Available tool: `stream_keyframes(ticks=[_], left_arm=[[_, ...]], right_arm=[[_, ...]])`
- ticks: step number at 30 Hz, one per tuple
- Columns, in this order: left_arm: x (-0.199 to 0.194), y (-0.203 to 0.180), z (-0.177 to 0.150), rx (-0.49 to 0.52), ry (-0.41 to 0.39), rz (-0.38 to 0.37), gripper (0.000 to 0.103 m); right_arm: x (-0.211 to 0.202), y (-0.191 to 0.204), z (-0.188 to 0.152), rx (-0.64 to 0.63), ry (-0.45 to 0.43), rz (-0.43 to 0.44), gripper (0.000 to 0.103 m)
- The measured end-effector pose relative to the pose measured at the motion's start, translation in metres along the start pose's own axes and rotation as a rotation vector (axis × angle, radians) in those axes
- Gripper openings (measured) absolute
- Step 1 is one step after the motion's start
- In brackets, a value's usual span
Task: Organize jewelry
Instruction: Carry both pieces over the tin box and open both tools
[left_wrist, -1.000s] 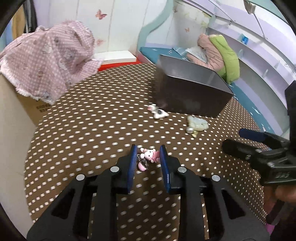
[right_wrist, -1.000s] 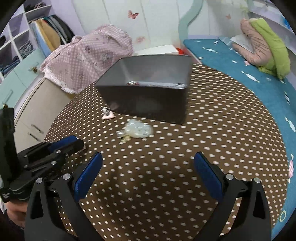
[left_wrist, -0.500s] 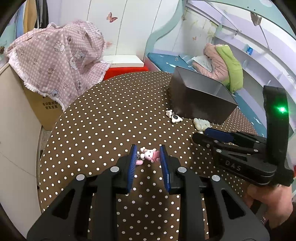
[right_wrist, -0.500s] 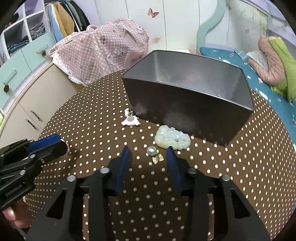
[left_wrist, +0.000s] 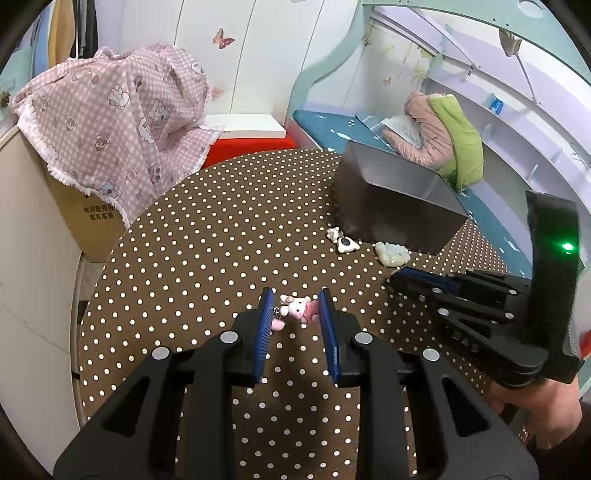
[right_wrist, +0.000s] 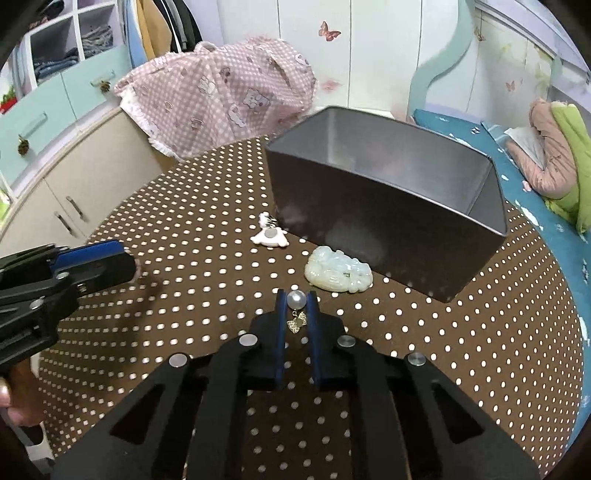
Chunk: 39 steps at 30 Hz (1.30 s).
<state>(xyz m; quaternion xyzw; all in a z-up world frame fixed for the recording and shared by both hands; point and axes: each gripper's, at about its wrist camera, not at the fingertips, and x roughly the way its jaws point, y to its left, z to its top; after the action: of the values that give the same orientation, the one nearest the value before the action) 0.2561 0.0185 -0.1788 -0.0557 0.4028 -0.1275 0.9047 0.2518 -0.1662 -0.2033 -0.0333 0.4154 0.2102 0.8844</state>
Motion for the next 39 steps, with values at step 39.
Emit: stream_keyframes(ticks=[39], left_arm=[[-0.007,-0.104,0.191,0.148,-0.171,-0.184,0.025]], right_arm=[[-0.091,-0.071,0.134,0.085,-0.203,0.067,0.009]])
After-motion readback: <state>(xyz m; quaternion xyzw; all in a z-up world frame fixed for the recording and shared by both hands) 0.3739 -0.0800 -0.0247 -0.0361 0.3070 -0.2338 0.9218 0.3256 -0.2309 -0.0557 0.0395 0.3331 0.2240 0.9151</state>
